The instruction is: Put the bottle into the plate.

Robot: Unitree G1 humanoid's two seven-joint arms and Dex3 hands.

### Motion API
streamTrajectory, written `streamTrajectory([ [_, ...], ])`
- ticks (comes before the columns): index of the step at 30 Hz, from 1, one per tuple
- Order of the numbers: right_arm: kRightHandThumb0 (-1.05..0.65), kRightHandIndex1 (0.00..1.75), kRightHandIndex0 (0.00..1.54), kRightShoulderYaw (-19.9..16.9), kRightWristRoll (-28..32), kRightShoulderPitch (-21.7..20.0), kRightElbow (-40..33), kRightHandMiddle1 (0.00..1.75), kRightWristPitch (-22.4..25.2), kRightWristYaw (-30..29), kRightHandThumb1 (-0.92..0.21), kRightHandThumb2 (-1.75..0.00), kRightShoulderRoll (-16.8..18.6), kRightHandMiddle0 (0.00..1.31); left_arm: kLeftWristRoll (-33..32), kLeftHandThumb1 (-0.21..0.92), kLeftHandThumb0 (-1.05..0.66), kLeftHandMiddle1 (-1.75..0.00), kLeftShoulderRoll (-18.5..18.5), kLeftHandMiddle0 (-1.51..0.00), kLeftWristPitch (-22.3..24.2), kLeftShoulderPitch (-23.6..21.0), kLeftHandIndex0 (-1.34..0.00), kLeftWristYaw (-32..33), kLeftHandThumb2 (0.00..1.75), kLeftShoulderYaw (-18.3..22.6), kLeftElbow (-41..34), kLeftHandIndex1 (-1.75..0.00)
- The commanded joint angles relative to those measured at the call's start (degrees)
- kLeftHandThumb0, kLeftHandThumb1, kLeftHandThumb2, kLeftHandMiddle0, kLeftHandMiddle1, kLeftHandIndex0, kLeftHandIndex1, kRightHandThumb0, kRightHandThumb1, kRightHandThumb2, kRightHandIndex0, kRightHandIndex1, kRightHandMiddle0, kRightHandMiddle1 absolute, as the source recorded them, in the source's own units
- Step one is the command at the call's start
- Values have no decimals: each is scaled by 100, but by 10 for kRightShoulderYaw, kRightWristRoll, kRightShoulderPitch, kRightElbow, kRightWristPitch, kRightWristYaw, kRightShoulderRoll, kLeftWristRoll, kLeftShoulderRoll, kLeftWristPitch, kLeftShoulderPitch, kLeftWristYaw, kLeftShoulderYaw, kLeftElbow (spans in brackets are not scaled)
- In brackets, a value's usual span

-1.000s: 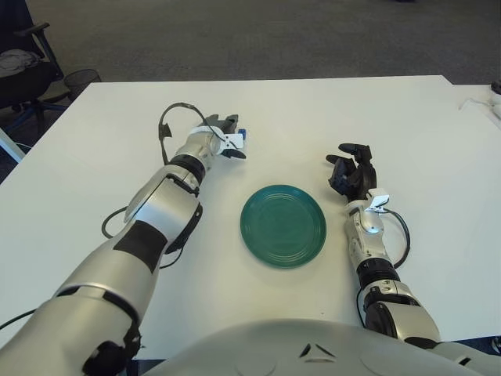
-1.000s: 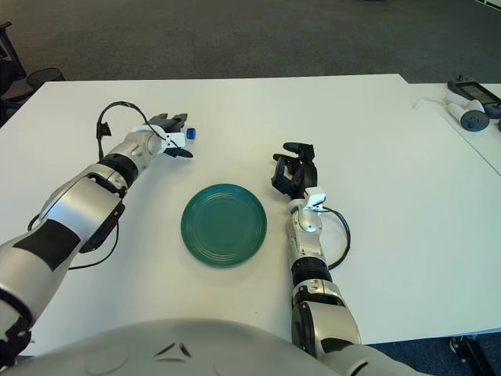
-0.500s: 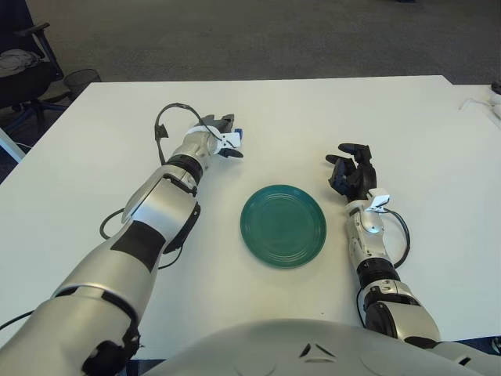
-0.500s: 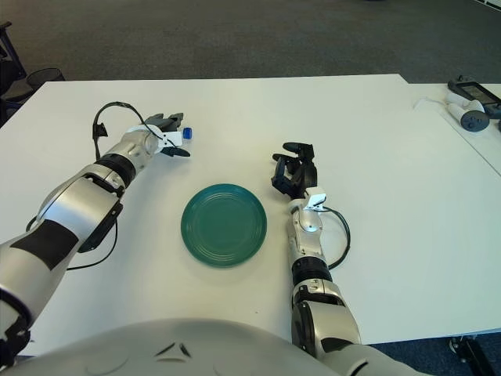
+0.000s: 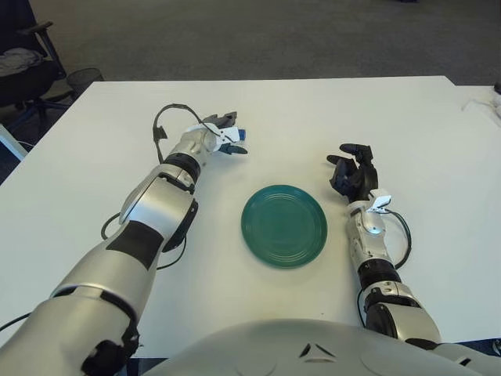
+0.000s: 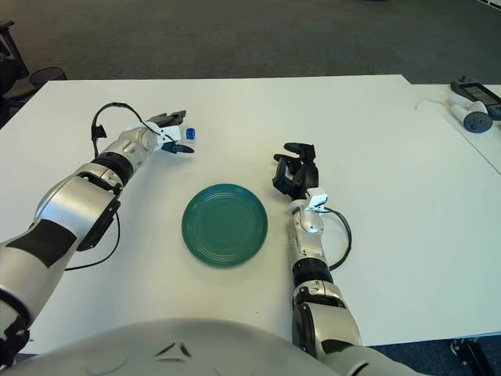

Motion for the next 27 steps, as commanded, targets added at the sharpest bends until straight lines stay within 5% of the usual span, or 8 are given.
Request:
streamTrajectory([
  [1, -40, 113, 29, 0, 12, 63, 29, 150, 46, 3, -55, -109, 15, 2, -11, 91, -94, 0, 4, 0, -23, 27, 0, -29, 14, 6, 4, 0],
  [27, -36, 106, 35, 10, 9, 84, -19, 143, 96, 4, -56, -110, 18, 6, -12, 84, -84, 0, 57, 0, -182, 112, 0, -123, 10, -39, -15, 0],
])
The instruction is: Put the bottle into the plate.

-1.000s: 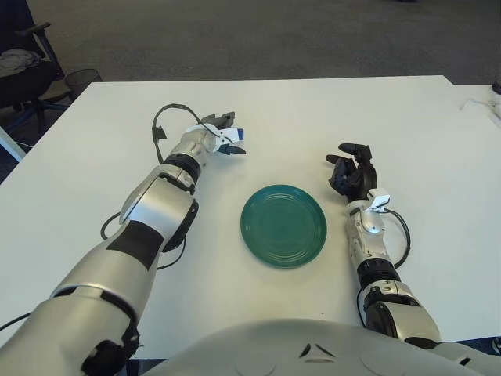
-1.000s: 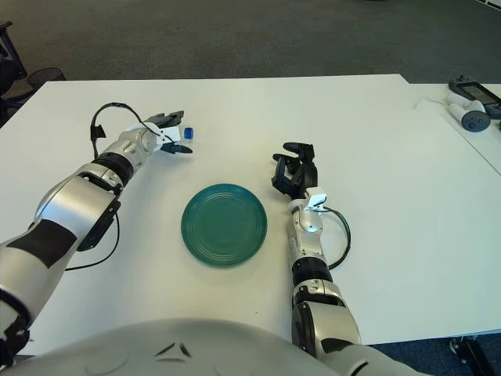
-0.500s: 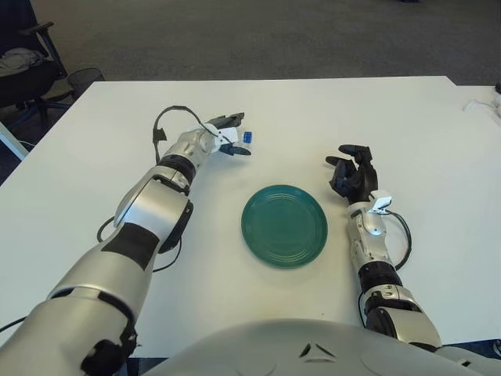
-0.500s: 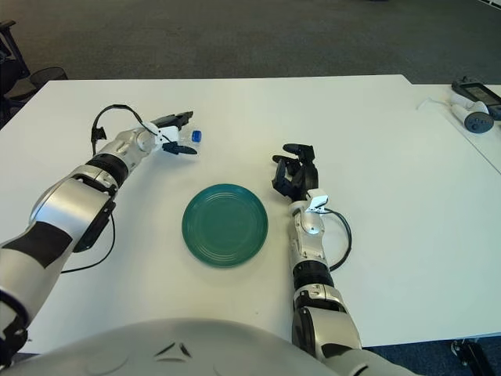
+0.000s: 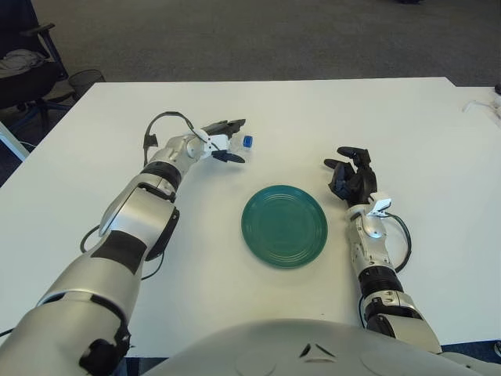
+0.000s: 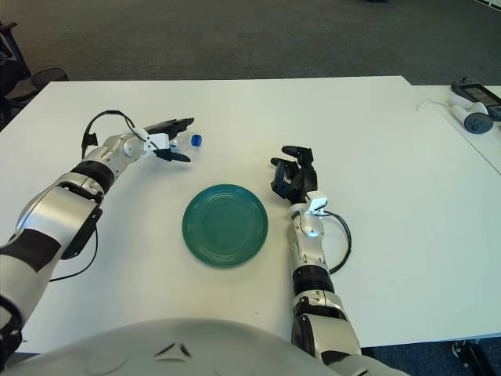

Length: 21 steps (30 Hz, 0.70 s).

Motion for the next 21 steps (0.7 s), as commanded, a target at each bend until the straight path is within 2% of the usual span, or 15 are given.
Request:
streamTrajectory([
  [1, -36, 105, 35, -1, 9, 48, 43, 143, 50, -2, -56, -110, 11, 6, 17, 84, -84, 0, 0, 0, -20, 58, 0, -59, 10, -29, 19, 0],
  [18, -39, 103, 36, 1, 8, 51, 40, 141, 57, -3, -57, -107, 11, 10, 37, 87, -92, 0, 64, 0, -170, 99, 0, -71, 10, -105, -12, 0],
  [21, -40, 102, 37, -1, 10, 50, 46, 141, 57, 2, -58, -105, 9, 9, 52, 87, -93, 0, 77, 0, -193, 111, 0, -59, 10, -128, -21, 0],
])
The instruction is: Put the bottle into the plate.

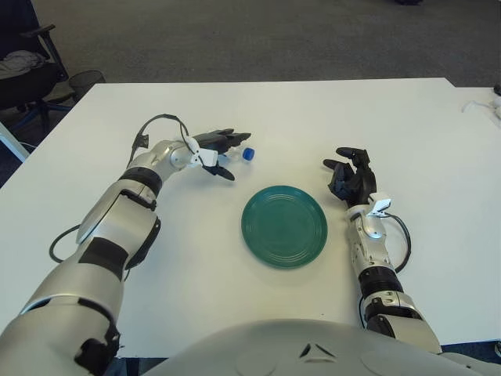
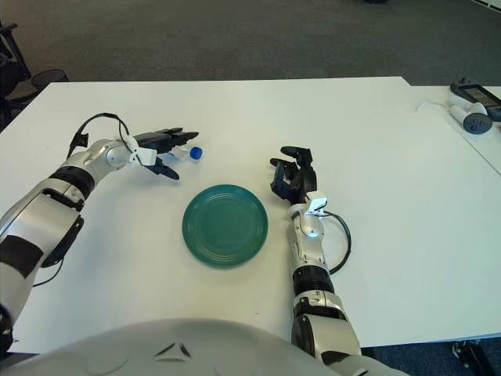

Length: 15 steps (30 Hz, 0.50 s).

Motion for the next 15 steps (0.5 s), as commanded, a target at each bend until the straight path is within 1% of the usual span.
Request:
streamTrajectory([
  [1, -40, 101, 36, -1, 10, 49, 47, 141, 54, 3, -59, -105, 8, 9, 56, 88, -94, 0, 6, 0, -17, 74, 0, -38, 11, -56, 13, 0],
  [3, -40, 101, 36, -2, 11, 49, 49, 141, 54, 4, -59, -104, 8, 9, 60, 89, -96, 0, 11, 0, -26, 77, 0, -35, 11, -67, 10, 0],
  [5, -39, 100, 35, -3, 12, 47, 52, 141, 54, 6, -60, -104, 7, 9, 41, 90, -98, 0, 8, 0, -34, 77, 0, -73, 11, -64, 5, 0],
  [6, -39, 100, 35, -4, 13, 47, 53, 141, 53, 7, -60, -104, 7, 9, 37, 90, -98, 0, 7, 0, -34, 78, 0, -79, 11, -64, 5, 0],
  [15, -38, 99, 36, -6, 12, 43, 60, 140, 53, 9, -62, -104, 6, 9, 29, 92, -103, 0, 3, 0, -21, 81, 0, -73, 11, -64, 9, 0],
])
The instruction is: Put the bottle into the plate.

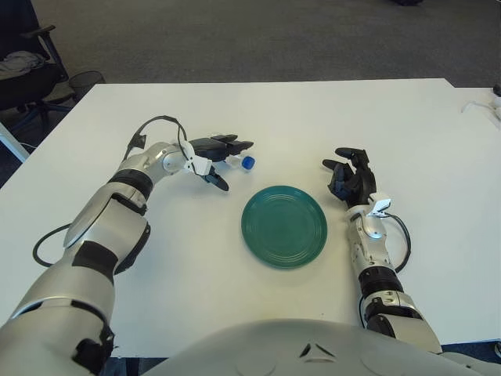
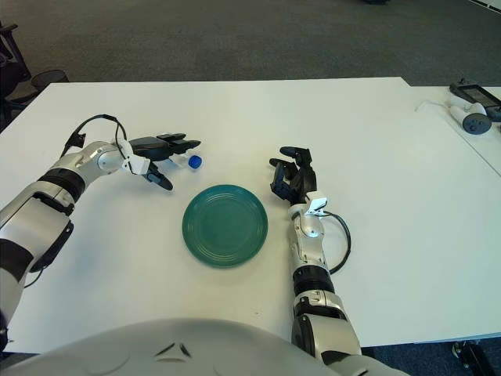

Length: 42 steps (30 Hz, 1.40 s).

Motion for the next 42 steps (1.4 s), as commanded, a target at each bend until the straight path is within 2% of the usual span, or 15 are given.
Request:
streamTrajectory([
  [1, -38, 98, 36, -5, 11, 44, 56, 139, 53, -1, -62, -104, 7, 8, 36, 92, -103, 0, -16, 0, 18, 73, 0, -60, 11, -40, 28, 0],
  [7, -37, 98, 36, -5, 12, 44, 57, 138, 58, -1, -62, -105, 7, 6, 38, 92, -105, 0, -11, 0, 5, 78, 0, -48, 14, -41, 21, 0],
  [13, -36, 97, 36, -8, 16, 42, 63, 140, 57, 5, -62, -106, 6, 8, -21, 92, -105, 0, 11, 0, -48, 27, 0, -116, 19, -6, -7, 0],
  [16, -37, 97, 34, -11, 20, 41, 69, 139, 54, 12, -62, -106, 7, 7, -36, 92, -105, 0, 35, 0, -89, 13, 0, -125, 22, 2, -26, 0],
  [19, -37, 96, 33, -11, 21, 39, 75, 138, 51, 14, -62, -106, 7, 7, -47, 92, -105, 0, 38, 0, -97, 16, 0, -139, 22, 7, -39, 0],
  [24, -38, 96, 32, -10, 19, 38, 78, 137, 50, 14, -61, -106, 7, 7, -105, 92, -105, 0, 48, 0, -94, 16, 0, -202, 22, 40, -67, 0],
  [29, -38, 96, 33, -9, 17, 38, 82, 137, 47, 16, -61, -107, 6, 8, -159, 92, -105, 0, 65, 0, -70, 9, 0, -235, 20, 86, -88, 0],
  [33, -38, 96, 32, -7, 15, 38, 82, 138, 47, 17, -60, -107, 5, 9, -229, 91, -105, 0, 74, 0, -61, 1, 0, -252, 17, 146, -111, 0],
  [35, -38, 97, 32, -6, 15, 38, 81, 138, 47, 17, -59, -108, 5, 9, -245, 91, -105, 0, 75, 0, -56, 3, 0, -264, 16, 160, -124, 0],
  [42, -40, 99, 32, -2, 14, 35, 86, 141, 53, 20, -58, -109, 2, 8, -311, 89, -105, 0, 71, 0, -78, 48, 0, -230, 14, 226, -227, 0],
])
